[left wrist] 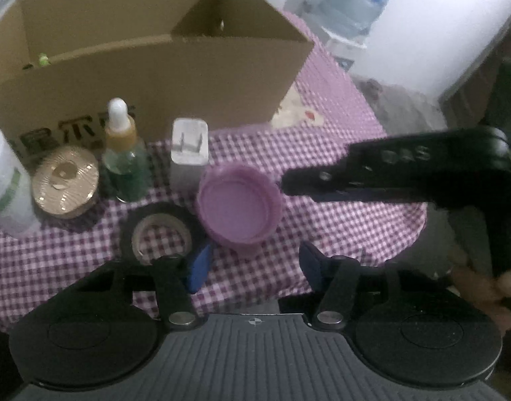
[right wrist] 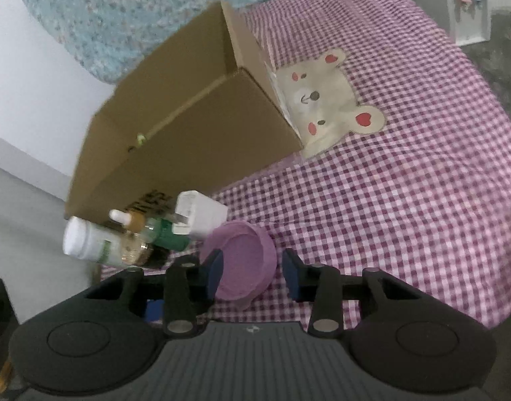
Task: Organize rigid objects
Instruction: 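Grasp the rim of the pink silicone cup with the right tool, then carry the pink silicone cup into the box and open the right tool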
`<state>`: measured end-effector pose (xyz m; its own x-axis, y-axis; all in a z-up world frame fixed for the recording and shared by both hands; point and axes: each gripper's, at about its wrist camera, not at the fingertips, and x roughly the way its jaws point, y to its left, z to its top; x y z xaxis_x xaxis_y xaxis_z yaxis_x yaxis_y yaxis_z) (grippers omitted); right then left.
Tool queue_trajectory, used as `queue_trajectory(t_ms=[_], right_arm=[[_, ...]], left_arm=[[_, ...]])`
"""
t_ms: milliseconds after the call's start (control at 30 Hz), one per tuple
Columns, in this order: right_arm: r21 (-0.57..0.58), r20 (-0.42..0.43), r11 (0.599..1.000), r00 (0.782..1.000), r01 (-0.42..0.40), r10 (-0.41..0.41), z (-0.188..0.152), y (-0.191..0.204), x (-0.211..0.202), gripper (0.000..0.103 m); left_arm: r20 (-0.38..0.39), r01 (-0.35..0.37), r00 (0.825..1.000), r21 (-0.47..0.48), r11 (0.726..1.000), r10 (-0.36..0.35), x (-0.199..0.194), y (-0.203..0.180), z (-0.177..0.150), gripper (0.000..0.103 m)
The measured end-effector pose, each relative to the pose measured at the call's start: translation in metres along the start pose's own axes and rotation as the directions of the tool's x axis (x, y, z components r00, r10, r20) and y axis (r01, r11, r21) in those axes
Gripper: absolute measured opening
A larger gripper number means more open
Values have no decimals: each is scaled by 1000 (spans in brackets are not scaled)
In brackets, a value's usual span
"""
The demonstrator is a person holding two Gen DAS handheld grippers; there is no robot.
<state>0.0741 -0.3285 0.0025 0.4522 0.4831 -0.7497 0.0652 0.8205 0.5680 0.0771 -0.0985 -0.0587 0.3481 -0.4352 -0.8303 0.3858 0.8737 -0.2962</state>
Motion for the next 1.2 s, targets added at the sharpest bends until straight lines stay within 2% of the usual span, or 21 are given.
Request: queue_trajectory(t_ms=[167, 233, 300, 400, 500, 600, 667, 733, 900, 1100, 1200], right_arm=[[-51, -48, 997, 997, 55, -58, 7, 5, 32, 33], [-68, -61, 996, 996, 65, -69, 7, 6, 38, 29], [-79, -77, 994, 994, 77, -83, 7, 5, 42, 21], [-90, -88, 993, 992, 79, -87, 9, 1, 43, 17], [-90, -85, 991, 991, 94, -102, 11, -5, 37, 16], [-78, -81, 991, 990, 107, -113, 13, -13, 31, 16], [-65, -81, 992, 990, 108, -113, 14, -19, 28, 16], [-58, -84, 993, 991, 103, -108, 15, -23, 27, 16], [-64, -88, 993, 991, 97, -103, 16, -23, 22, 17], [-73, -86, 993, 992, 90, -97, 17, -21, 28, 17], [-84, -80, 993, 992, 87, -94, 17, -19, 30, 17]], left_arm=[[-27, 5, 1000, -19, 1000, -5, 14, 2, 1, 53], [-27, 14, 1000, -19, 1000, -14, 16, 3, 5, 53], [-36, 29, 999, -21, 999, -29, 19, 3, 7, 53], [-53, 53, 997, -24, 998, -55, 22, 2, 5, 53], [-57, 73, 996, -3, 997, -73, 26, -4, 4, 53], [-47, 45, 998, 38, 998, -43, 25, -11, 5, 54], [-44, 18, 999, 70, 997, -15, 24, -14, 7, 57], [-58, 2, 998, 91, 996, 3, 26, -15, 9, 67], [-87, -3, 996, 123, 992, 14, 40, -20, 17, 72], [-89, -45, 994, 190, 981, 63, 51, -33, 19, 71], [-82, -54, 994, 192, 980, 71, 52, -34, 21, 71]])
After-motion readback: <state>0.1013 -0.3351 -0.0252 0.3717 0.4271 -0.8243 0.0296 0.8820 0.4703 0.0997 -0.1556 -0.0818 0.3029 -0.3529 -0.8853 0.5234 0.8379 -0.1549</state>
